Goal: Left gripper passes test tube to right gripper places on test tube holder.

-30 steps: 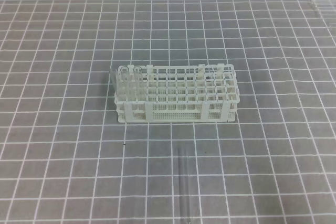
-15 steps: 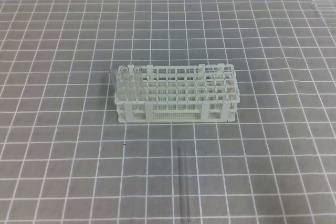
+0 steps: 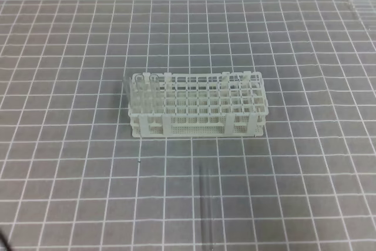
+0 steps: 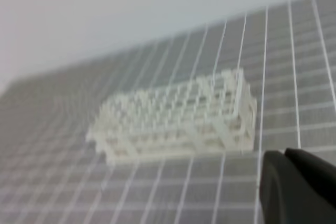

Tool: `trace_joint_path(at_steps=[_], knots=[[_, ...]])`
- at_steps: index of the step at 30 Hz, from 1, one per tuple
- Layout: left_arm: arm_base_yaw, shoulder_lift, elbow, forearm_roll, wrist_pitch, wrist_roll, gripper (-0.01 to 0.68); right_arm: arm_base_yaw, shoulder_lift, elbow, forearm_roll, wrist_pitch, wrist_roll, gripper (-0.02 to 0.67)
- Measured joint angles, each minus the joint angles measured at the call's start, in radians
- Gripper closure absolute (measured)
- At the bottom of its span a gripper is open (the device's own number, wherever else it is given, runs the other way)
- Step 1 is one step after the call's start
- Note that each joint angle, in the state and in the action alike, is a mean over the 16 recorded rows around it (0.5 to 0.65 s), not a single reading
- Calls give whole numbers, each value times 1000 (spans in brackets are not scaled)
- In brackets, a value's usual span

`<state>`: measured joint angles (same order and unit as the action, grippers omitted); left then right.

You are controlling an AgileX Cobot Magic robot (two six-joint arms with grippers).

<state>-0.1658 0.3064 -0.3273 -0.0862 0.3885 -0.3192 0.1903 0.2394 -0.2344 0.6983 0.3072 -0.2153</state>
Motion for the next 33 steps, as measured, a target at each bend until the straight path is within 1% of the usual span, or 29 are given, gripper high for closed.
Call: trace_joint_path(at_steps=[6, 9, 12, 16, 19, 23, 27, 31, 33], knots=[[0, 250, -179, -103, 205, 138, 675, 0, 205, -142, -67, 147, 1, 662], [-2, 372, -247, -195, 281, 242, 675, 0, 296, -194, -104, 209, 1, 662], [-10, 476, -295, -285, 331, 342, 675, 0, 374, -230, -134, 257, 1, 662], [-51, 599, -334, -386, 350, 419, 675, 0, 451, -256, -164, 304, 1, 662], [-114, 693, -361, -427, 340, 426, 674, 0, 489, -265, -179, 329, 1, 662], [-225, 819, -409, -436, 328, 386, 674, 0, 519, -267, -191, 347, 1, 662], [-355, 939, -475, -387, 329, 294, 674, 0, 531, -267, -193, 359, 1, 662], [-502, 1074, -588, -305, 364, 183, 674, 0, 532, -267, -189, 368, 1, 662], [-561, 1134, -649, -266, 391, 138, 674, 0, 532, -267, -186, 373, 1, 662]])
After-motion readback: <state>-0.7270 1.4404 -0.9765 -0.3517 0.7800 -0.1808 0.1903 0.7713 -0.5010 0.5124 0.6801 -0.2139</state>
